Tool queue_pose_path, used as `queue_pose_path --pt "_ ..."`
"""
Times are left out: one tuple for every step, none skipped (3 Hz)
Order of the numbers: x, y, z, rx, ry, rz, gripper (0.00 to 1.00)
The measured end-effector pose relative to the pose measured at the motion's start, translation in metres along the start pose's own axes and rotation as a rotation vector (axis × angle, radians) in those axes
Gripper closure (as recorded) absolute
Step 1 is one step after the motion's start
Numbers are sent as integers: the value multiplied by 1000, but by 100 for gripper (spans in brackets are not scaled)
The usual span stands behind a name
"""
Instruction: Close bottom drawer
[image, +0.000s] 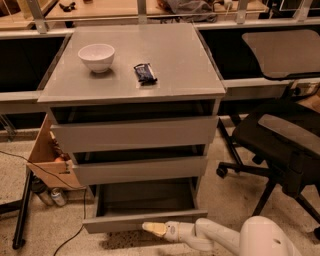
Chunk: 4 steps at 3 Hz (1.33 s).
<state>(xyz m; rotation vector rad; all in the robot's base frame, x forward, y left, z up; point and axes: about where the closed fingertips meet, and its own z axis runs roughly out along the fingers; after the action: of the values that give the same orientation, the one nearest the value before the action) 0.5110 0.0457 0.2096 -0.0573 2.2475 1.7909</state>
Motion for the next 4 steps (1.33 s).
queue_pose_path --pt "-22 8 10 -18 -82 -17 0" --pt "-47 21 21 -25 -155 -38 0" --pt "-71 31 31 -16 -201 -57 0" --pt "-89 30 47 -4 -211 -57 0"
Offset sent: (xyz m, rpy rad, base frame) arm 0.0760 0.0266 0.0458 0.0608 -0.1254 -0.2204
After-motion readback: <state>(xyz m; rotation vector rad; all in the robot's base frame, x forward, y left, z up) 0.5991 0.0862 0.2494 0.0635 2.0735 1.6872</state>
